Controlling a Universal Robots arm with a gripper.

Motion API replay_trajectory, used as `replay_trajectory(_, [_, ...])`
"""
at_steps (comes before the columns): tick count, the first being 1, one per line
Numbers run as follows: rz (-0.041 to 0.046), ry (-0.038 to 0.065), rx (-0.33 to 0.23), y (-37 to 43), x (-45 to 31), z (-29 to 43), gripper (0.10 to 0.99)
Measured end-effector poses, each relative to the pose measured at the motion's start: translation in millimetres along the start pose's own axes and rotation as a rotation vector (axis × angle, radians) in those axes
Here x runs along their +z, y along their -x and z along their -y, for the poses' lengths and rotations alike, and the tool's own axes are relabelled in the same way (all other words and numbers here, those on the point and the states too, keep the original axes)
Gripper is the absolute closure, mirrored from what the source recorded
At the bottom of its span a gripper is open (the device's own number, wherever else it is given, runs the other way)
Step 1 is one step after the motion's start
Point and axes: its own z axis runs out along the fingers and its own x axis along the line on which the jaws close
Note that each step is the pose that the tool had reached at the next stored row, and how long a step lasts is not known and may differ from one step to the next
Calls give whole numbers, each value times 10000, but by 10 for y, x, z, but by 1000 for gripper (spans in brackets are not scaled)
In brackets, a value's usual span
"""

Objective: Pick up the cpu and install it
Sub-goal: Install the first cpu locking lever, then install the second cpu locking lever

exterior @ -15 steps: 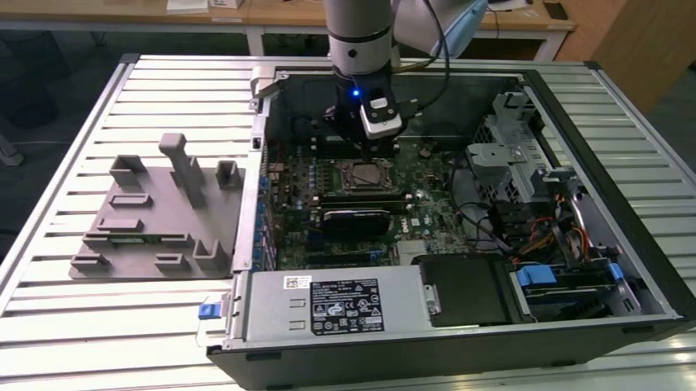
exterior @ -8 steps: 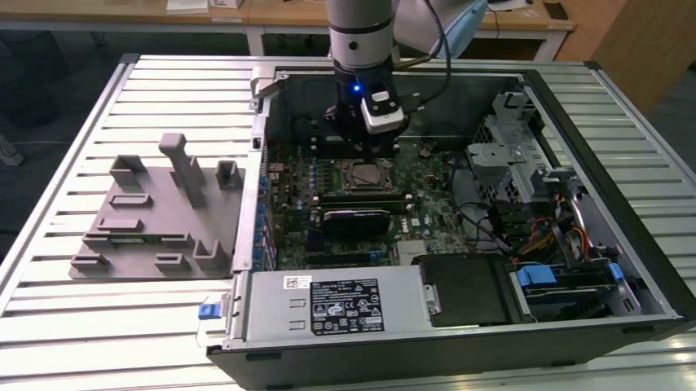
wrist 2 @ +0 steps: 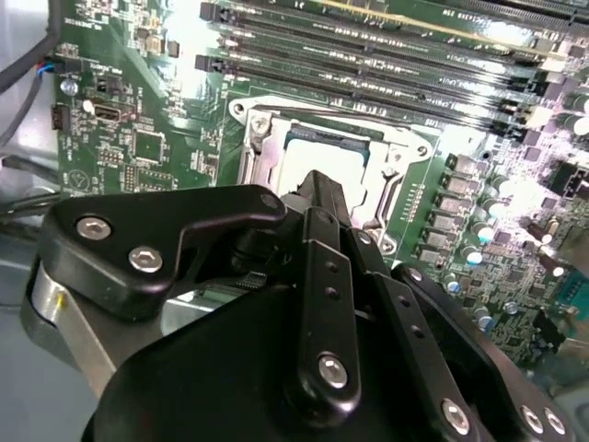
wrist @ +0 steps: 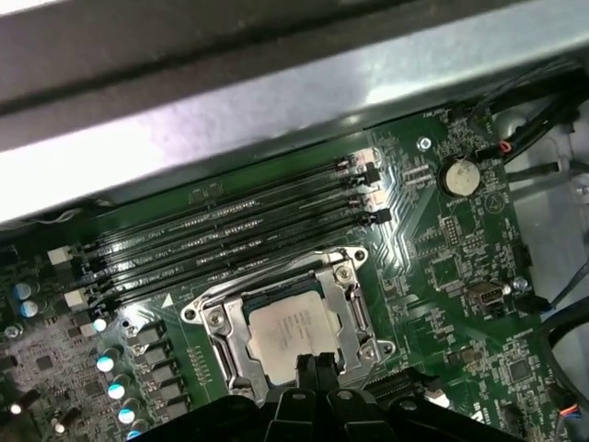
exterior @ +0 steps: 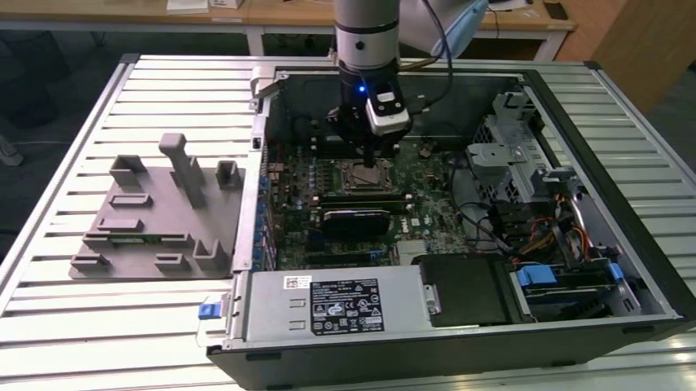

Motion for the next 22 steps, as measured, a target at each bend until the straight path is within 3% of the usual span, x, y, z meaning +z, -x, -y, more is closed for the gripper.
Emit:
replay_trajectory(5, [-148, -37, -16, 13, 22, 21, 980])
replay_trajectory(22, [-158, -43, -17, 13, 21, 22, 980])
